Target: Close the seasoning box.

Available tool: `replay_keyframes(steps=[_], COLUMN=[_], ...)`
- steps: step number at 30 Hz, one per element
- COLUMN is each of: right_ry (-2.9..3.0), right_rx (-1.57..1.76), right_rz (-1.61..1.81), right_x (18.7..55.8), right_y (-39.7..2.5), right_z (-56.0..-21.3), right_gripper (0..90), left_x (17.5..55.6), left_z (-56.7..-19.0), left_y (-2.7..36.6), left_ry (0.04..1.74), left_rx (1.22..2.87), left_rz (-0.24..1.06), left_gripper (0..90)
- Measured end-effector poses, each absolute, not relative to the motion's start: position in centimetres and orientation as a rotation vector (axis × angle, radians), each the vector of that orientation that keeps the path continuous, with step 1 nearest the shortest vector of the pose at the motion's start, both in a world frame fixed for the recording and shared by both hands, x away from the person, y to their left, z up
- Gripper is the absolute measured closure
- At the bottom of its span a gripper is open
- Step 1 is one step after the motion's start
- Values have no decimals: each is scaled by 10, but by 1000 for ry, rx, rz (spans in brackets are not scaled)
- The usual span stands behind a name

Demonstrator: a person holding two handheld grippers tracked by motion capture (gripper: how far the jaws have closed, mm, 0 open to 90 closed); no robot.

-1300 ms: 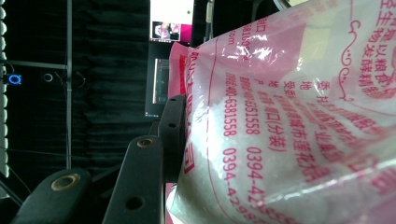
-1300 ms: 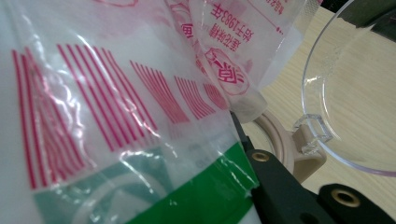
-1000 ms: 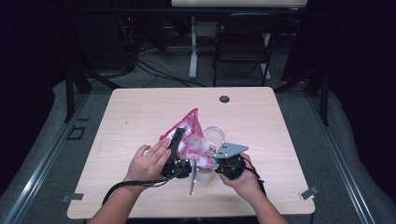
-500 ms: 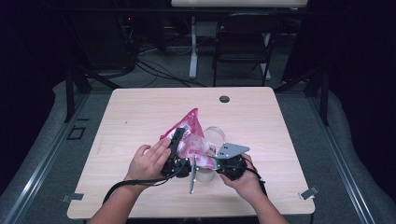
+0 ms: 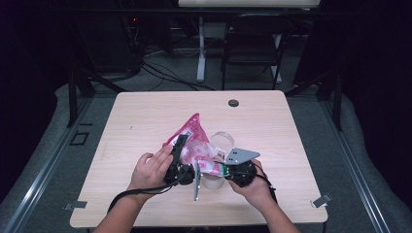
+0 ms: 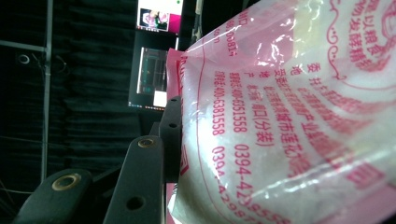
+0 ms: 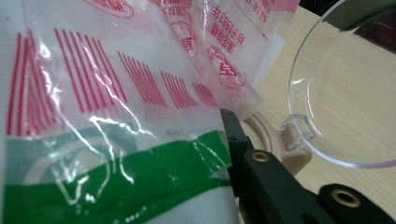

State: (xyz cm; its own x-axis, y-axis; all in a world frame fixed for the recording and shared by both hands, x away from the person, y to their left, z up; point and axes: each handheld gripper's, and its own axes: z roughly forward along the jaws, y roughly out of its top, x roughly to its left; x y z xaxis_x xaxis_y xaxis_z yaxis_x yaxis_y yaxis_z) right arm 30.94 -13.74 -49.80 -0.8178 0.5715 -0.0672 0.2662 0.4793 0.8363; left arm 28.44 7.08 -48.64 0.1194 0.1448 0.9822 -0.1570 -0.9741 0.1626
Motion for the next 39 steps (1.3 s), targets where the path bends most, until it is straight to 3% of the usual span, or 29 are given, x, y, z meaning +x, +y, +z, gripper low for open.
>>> replay_keyframes(steps=[39], right_ry=[2403], right_rx=[689], right_rz=[1261], right_x=[312], right_y=[-130], right_z=[-498], right_gripper=[900], left_x=[283], left_z=[-505], left_y=[85], left_ry=[124], left_rx=[2210], left_rz=[1866], left_gripper=[665])
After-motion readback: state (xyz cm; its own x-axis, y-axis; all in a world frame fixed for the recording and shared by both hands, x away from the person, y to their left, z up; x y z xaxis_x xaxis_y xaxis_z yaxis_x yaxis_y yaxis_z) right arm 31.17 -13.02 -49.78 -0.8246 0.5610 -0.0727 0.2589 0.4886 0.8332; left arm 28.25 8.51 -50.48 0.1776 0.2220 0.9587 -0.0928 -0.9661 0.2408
